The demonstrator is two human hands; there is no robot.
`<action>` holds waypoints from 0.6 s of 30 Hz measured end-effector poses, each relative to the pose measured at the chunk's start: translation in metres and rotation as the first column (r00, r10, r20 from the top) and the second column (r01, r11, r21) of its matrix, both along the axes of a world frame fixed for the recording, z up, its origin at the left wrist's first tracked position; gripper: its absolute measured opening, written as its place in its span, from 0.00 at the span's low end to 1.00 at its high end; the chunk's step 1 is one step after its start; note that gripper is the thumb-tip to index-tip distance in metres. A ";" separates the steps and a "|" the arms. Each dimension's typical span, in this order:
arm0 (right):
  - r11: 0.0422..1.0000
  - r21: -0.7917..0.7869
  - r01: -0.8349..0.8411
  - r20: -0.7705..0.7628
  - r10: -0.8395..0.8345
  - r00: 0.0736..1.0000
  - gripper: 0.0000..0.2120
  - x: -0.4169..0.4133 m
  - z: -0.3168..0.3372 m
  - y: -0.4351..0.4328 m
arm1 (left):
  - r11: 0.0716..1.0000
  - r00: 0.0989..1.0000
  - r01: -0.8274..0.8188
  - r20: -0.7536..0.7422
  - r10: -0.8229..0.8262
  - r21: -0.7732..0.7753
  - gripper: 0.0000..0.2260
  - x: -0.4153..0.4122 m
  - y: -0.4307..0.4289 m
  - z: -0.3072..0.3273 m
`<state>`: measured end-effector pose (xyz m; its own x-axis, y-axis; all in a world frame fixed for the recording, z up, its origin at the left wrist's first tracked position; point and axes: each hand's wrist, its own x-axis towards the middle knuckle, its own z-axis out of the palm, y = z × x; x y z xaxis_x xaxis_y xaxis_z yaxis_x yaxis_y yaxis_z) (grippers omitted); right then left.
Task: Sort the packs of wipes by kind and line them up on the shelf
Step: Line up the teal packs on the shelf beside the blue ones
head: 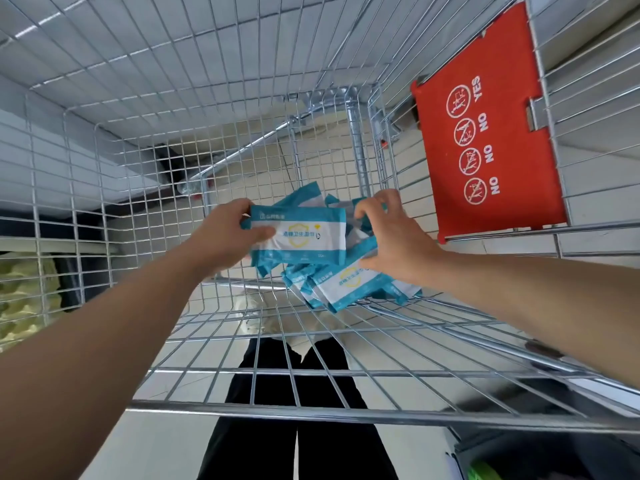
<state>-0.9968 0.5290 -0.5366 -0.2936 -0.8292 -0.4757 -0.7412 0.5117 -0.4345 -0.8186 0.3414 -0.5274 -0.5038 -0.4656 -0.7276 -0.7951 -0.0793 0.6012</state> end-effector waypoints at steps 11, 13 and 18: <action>0.964 0.137 -0.229 -0.010 0.233 0.972 0.17 -0.014 0.009 0.015 | 0.998 0.998 -0.054 -0.012 0.054 0.014 0.05 0.001 -0.007 0.008; 0.942 0.146 -0.303 -0.045 0.313 0.949 0.12 -0.006 0.007 0.013 | 0.999 0.999 -0.053 -0.006 0.053 0.011 0.05 0.003 -0.008 0.008; 0.921 0.049 -0.386 -0.105 0.389 0.915 0.05 0.001 0.001 0.000 | 0.997 0.997 -0.078 -0.012 0.078 0.022 0.10 0.007 -0.012 0.006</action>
